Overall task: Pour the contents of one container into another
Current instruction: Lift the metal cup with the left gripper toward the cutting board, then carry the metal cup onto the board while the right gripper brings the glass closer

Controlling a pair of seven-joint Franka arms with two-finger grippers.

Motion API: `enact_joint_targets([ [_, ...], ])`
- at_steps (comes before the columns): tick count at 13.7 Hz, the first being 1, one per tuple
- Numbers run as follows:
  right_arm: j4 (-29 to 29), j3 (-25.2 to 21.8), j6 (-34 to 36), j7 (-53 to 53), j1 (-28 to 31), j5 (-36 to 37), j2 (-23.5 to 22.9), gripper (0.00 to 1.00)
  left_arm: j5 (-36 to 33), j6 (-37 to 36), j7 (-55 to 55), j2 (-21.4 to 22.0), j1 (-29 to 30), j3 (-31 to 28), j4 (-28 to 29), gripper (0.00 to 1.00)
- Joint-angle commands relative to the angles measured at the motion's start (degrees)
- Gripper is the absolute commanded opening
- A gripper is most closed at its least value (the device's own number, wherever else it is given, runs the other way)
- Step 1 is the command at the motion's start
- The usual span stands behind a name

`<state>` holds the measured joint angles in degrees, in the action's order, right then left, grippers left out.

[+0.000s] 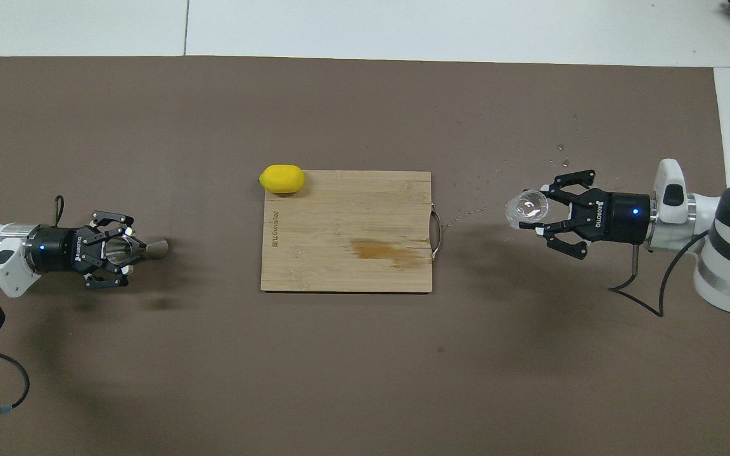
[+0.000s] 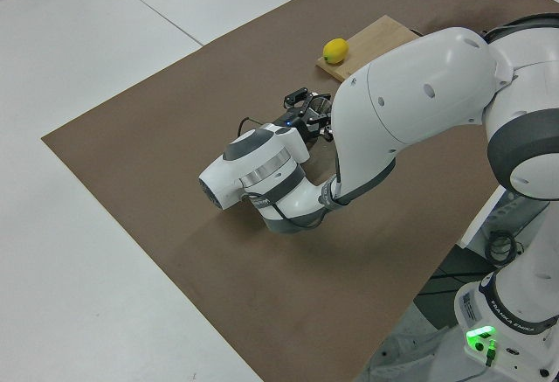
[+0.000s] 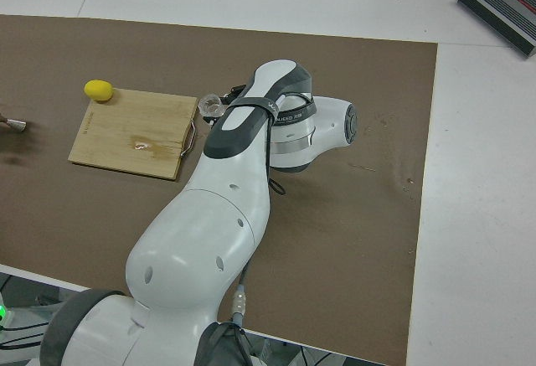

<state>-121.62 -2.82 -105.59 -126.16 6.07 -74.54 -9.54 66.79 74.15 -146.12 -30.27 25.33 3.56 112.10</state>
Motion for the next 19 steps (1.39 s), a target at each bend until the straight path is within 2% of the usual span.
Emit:
enact_joint_targets([
  [1, -1.08, 0.01, -0.15, 0.74, -0.62, 0.00, 1.54, 0.00, 1.85, -0.76, 3.02, 0.73, -2.20, -0.66, 0.84, 0.09],
  [8, -1.08, 0.01, 0.21, 0.92, -0.53, -0.08, 1.54, 0.00, 7.11, 0.56, 7.69, 5.82, -7.48, -0.66, 5.49, 0.08],
  [19, -1.08, -0.08, 0.91, 0.48, 0.35, -0.08, 1.63, 0.00, 16.78, 11.18, 10.50, 15.32, -17.58, -0.66, 13.84, 0.08],
])
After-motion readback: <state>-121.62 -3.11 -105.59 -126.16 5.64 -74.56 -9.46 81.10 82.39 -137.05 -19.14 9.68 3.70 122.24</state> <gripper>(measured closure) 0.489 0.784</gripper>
